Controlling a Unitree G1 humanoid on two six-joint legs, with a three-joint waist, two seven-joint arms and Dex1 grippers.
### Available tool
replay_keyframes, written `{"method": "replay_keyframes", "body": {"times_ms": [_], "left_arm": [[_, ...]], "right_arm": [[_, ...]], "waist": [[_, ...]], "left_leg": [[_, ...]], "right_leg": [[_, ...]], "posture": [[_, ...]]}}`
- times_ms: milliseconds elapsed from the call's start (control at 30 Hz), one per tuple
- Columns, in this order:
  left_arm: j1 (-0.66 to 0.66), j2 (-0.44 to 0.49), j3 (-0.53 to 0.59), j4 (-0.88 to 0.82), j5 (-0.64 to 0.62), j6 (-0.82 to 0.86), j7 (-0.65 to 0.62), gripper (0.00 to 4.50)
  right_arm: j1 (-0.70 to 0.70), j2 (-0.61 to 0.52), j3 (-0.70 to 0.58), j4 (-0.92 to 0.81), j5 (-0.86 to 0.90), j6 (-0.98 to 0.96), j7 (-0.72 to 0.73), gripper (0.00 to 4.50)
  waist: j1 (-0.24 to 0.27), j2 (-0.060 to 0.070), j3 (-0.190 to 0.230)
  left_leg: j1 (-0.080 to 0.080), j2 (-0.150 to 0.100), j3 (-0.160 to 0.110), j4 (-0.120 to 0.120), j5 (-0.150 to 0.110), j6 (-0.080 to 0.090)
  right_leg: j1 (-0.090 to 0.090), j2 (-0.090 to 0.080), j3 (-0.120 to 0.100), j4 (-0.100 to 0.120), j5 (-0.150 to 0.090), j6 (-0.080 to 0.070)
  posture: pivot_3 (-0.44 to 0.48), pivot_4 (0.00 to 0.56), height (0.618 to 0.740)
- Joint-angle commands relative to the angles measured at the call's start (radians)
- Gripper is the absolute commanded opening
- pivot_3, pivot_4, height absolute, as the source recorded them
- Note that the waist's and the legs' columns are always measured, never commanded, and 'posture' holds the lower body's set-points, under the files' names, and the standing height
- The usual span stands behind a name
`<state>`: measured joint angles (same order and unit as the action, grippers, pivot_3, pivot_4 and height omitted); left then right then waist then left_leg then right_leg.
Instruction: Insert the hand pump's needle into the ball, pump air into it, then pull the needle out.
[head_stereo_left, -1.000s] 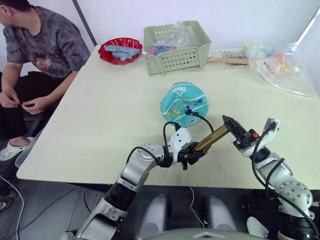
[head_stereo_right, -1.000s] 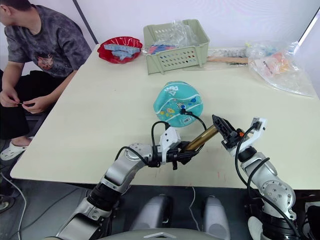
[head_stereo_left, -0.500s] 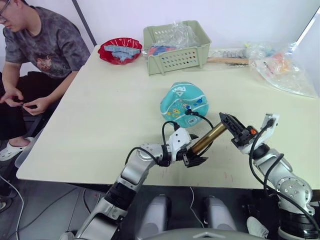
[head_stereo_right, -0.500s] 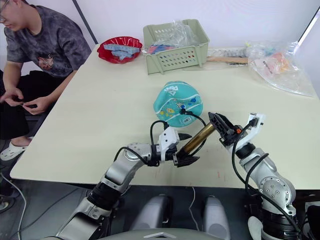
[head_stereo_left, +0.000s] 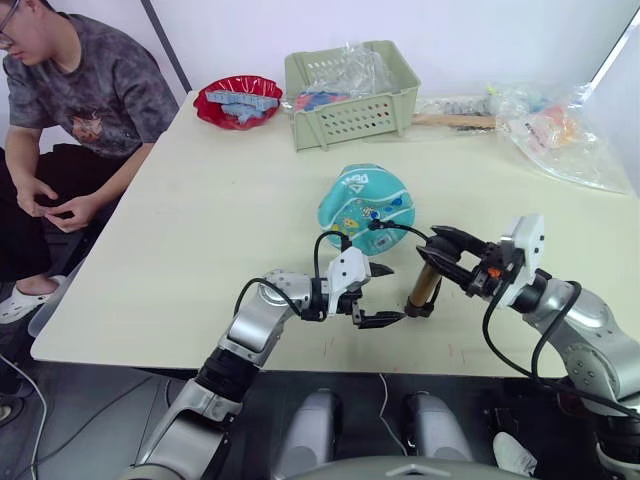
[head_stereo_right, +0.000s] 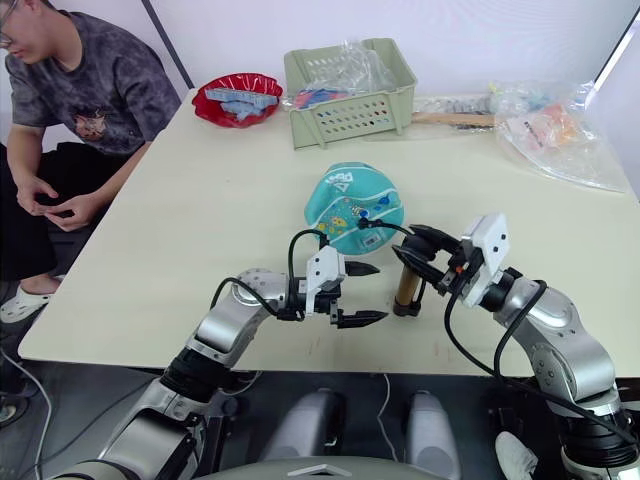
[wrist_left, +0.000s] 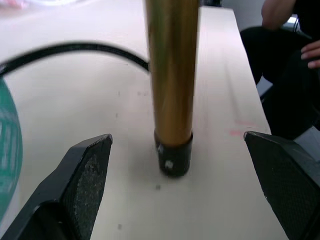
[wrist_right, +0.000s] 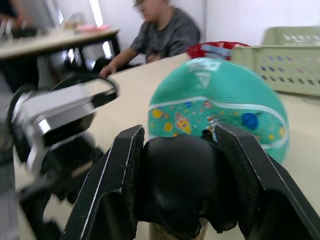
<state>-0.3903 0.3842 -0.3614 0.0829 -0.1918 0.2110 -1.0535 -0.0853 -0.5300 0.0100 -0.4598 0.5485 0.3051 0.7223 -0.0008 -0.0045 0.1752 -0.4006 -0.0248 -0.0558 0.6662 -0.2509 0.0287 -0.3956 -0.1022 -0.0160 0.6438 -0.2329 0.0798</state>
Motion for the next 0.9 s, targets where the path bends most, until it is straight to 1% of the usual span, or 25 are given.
{"method": "replay_keyframes", "body": {"times_ms": [33, 167, 300, 500, 767, 900], "left_arm": [[-0.016, -0.001, -0.012, 0.011, 0.015, -0.024, -0.021, 4.46], [-0.036, -0.027, -0.024, 0.053, 0.037, -0.041, -0.024, 4.46], [-0.062, -0.058, -0.055, 0.117, 0.068, -0.044, -0.029, 4.46], [-0.119, -0.142, -0.095, 0.284, 0.138, -0.097, 0.008, 4.46], [-0.145, -0.227, -0.080, 0.421, 0.173, -0.159, 0.049, 4.46], [-0.152, -0.271, -0.053, 0.473, 0.164, -0.182, 0.075, 4.46]], "right_arm": [[-0.007, -0.007, 0.014, -0.020, -0.059, -0.085, 0.038, 1.73], [-0.021, -0.001, 0.018, -0.018, -0.077, -0.109, 0.057, 1.73], [-0.007, 0.008, 0.012, -0.014, -0.084, -0.124, 0.065, 1.73], [0.018, 0.009, 0.015, -0.020, -0.084, -0.121, 0.075, 1.73], [0.038, -0.005, 0.004, -0.040, -0.057, -0.103, 0.084, 1.73], [0.040, -0.011, -0.005, -0.045, -0.033, -0.085, 0.087, 1.73]], "waist": [[0.000, 0.000, 0.000], [0.000, -0.001, 0.000], [0.000, -0.001, 0.000], [0.000, -0.001, 0.001], [-0.002, -0.001, 0.001], [0.001, -0.002, 0.001]], "left_leg": [[0.000, 0.000, 0.000, 0.000, 0.000, 0.000], [0.000, 0.000, 0.000, 0.000, 0.000, 0.000], [0.000, 0.000, 0.000, 0.001, 0.000, 0.000], [0.000, 0.000, 0.000, 0.000, 0.000, 0.000], [0.000, 0.000, 0.000, 0.000, 0.000, 0.000], [0.000, 0.000, 0.000, 0.001, 0.000, 0.000]], "right_leg": [[0.000, 0.000, 0.000, 0.000, 0.000, 0.000], [0.000, 0.000, 0.000, 0.000, 0.000, 0.000], [0.000, 0.000, 0.000, 0.000, 0.000, 0.000], [0.000, 0.000, 0.000, 0.000, 0.000, 0.000], [0.000, 0.000, 0.000, 0.000, 0.000, 0.000], [0.000, 0.000, 0.000, 0.000, 0.000, 0.000]], "posture": [[0.000, 0.150, 0.740], [0.000, 0.150, 0.740], [0.000, 0.150, 0.740], [0.000, 0.150, 0.740], [0.000, 0.150, 0.740], [0.000, 0.150, 0.740]]}}
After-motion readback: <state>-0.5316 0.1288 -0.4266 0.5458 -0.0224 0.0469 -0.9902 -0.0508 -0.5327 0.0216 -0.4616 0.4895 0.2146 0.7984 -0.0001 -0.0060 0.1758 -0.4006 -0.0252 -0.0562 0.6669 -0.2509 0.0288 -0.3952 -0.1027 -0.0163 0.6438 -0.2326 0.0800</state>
